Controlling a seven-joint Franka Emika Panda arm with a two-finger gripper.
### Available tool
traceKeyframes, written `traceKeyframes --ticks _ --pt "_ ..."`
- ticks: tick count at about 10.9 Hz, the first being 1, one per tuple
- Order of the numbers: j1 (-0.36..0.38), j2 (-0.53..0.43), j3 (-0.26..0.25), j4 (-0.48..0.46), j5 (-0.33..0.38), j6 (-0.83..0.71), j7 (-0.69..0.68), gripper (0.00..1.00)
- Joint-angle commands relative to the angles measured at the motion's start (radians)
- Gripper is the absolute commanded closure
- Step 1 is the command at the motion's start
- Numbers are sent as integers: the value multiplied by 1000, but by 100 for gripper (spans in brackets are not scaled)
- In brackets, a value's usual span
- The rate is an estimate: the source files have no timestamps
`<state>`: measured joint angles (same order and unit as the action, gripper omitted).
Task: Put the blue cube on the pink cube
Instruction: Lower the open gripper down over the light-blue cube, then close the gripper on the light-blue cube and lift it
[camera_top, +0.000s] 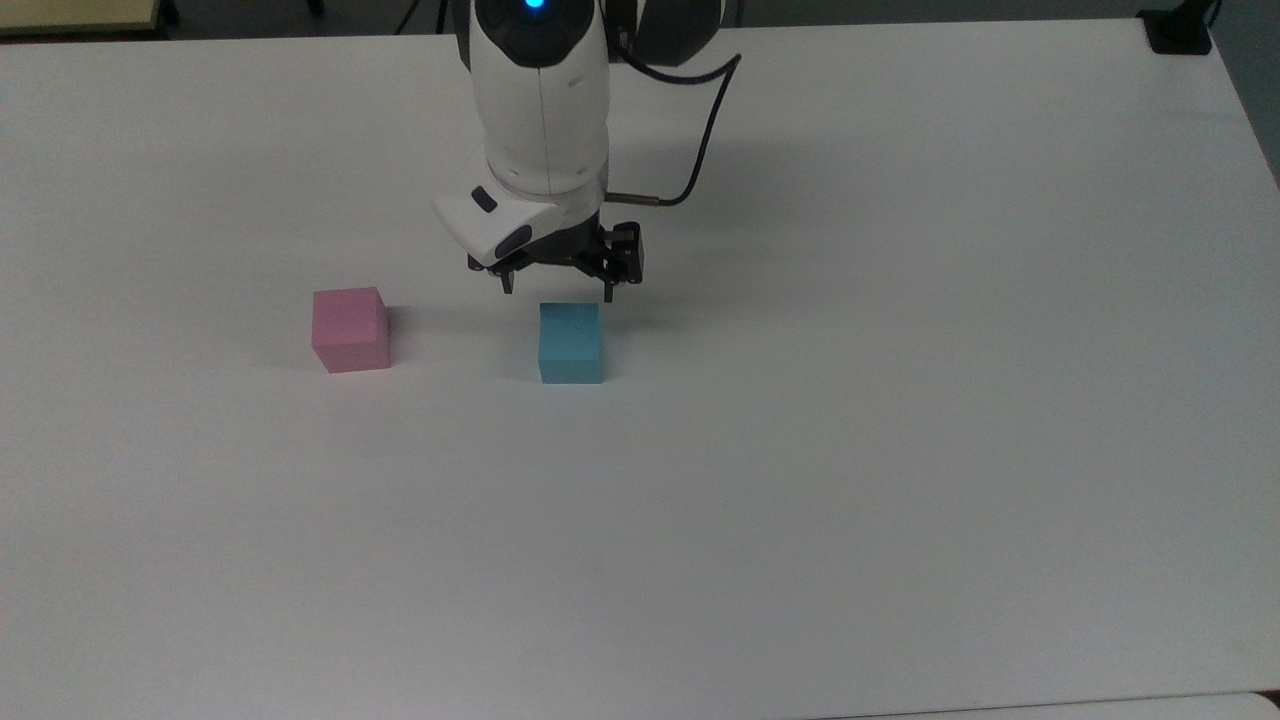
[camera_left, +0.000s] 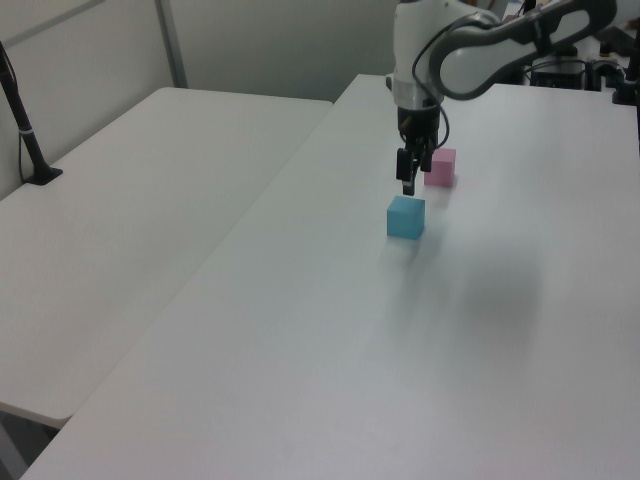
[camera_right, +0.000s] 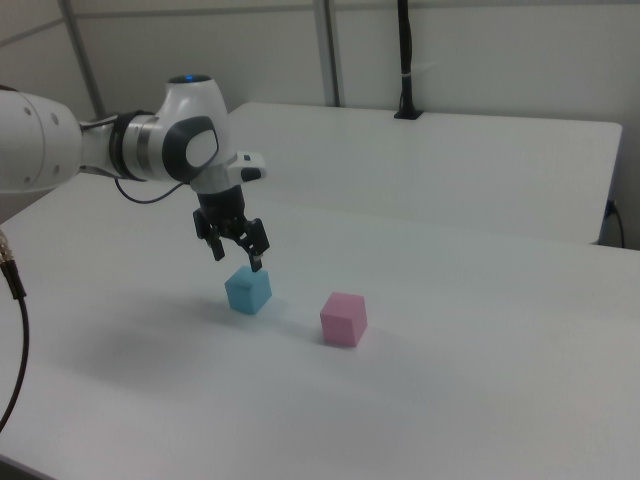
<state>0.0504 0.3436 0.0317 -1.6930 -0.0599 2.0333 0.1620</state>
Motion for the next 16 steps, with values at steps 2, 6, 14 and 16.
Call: traceKeyframes --ticks 2,6,14,16 --pt "52 78 -4 -2 -119 71 180 0" --pt "49 87 -4 -2 -144 73 180 0" --pt "22 33 -4 10 -167 47 9 48" --pt "-7 -14 -3 12 -166 -10 -31 48"
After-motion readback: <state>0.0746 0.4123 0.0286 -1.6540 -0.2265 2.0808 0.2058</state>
